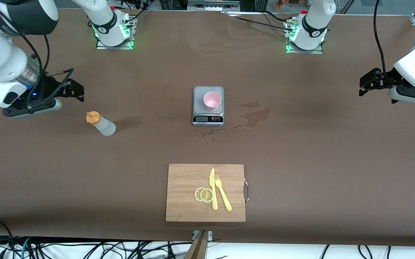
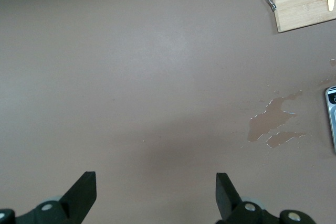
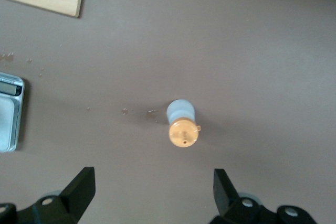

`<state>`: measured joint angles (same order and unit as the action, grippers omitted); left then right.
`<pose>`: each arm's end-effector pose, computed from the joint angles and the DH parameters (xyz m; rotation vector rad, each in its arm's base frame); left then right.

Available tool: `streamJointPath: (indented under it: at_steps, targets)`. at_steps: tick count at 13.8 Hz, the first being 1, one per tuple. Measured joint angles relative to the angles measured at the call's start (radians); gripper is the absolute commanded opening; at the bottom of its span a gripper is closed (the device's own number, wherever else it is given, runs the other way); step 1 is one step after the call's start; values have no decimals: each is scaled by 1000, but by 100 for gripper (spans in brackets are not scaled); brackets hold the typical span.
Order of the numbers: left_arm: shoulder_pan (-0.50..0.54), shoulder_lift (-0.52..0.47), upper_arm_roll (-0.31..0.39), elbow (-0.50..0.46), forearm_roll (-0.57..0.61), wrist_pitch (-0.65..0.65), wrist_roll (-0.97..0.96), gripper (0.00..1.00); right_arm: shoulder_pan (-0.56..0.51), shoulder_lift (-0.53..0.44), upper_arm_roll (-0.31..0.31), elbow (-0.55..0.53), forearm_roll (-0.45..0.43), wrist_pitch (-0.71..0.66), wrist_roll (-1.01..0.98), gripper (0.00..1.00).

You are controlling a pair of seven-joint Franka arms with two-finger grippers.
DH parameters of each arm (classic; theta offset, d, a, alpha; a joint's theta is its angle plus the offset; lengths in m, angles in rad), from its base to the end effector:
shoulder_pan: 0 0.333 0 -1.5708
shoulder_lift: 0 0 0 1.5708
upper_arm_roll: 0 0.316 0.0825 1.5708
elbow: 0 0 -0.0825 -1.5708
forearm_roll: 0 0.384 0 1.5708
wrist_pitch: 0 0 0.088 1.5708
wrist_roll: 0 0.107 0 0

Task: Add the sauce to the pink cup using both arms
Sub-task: 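Move the right gripper to the white squeeze bottle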

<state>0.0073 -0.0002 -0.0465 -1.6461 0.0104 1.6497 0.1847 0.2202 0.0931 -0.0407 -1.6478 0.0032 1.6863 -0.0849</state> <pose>0.5596 -0.0209 0.5958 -3.1112 0.3510 -0.0048 0.5763 0.1058 0.5447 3.1099 0.4129 -0.0854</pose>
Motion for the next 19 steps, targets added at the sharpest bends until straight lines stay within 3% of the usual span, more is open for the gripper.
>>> streamJointPath:
  at_steps: [3, 5, 12, 16, 19]
  targets:
    - [0, 0, -2, 2, 0, -18, 0, 100, 12, 23, 20, -2, 15, -6, -29, 100]
    - [0, 0, -2, 2, 0, -23, 1, 100, 7, 42, 23, -6, 78, -10, -128, 100]
    - [-1, 7, -22, 8, -18, -24, -1, 100, -97, 61, 16, -54, 126, -7, -667, 100]
    - [44, 100, 5, 17, -7, -4, 1, 100, -183, 92, 13, -64, 240, 9, -1023, 100]
    - [98, 112, 8, 33, -9, -9, 5, 100, -259, 122, 11, -82, 308, 10, -1280, 100]
